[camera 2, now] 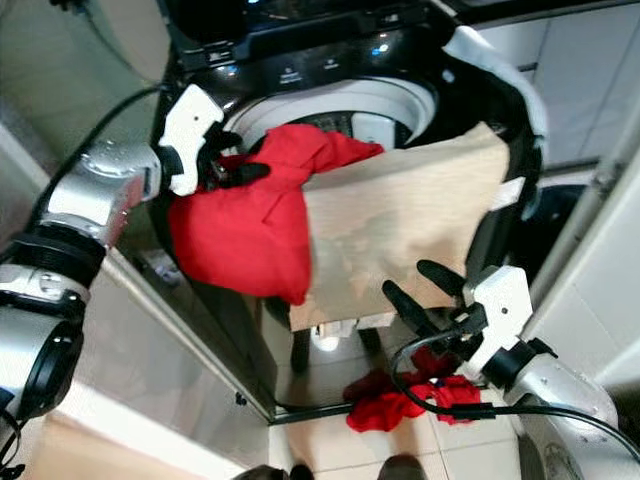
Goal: Clothes washing
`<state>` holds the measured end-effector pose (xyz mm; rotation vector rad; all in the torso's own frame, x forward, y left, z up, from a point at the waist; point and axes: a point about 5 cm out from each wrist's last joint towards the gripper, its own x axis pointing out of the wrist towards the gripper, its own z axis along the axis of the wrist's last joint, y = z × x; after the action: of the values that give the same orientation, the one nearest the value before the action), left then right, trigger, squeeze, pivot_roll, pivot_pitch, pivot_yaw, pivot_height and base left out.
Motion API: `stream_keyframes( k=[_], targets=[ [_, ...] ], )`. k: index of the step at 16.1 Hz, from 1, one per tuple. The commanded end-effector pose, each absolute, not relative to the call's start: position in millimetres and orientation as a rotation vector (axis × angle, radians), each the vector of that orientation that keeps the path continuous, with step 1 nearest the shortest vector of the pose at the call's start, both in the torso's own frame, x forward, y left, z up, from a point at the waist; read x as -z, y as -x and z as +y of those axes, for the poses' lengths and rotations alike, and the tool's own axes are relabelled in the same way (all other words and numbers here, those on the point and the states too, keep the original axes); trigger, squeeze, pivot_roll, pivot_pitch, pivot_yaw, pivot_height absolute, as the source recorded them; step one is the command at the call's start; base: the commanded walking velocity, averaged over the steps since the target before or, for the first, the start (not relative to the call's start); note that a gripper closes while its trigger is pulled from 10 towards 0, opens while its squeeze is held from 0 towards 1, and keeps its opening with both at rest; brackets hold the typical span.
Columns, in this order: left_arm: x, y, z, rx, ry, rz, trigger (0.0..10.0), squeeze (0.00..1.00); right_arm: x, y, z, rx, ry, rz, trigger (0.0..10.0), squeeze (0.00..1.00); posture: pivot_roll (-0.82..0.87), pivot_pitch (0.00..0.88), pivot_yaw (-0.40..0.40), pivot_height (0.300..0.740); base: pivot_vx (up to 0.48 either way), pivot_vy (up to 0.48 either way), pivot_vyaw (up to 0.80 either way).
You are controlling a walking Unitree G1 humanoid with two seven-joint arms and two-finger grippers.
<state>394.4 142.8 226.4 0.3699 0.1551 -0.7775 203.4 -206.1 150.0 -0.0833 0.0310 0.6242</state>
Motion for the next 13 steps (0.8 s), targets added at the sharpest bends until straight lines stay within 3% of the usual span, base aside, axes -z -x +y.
stream_keyframes(
  k=[1, 2, 13],
  targets=[
    [-221, -393, 152, 0.759, -0.382, 0.203, 10.0, 0.87, -150, -205, -201, -0.653, 0.078, 0.028, 10.0, 0.25, -0.29, 0.000, 0.198, 0.740, 0.000, 0.000, 0.00],
    [-218, -392, 151, 0.760, -0.384, 0.221, 10.0, 0.00, -149, -205, -200, -0.657, 0.075, 0.029, 10.0, 0.25, -0.29, 0.000, 0.198, 0.740, 0.000, 0.000, 0.00],
    [-172, -396, 92, 0.809, -0.409, 0.343, 10.0, 0.00, -150, -200, -193, -0.657, 0.081, 0.025, 10.0, 0.25, -0.35, 0.000, 0.232, 0.740, 0.000, 0.000, 0.00]
  ],
)
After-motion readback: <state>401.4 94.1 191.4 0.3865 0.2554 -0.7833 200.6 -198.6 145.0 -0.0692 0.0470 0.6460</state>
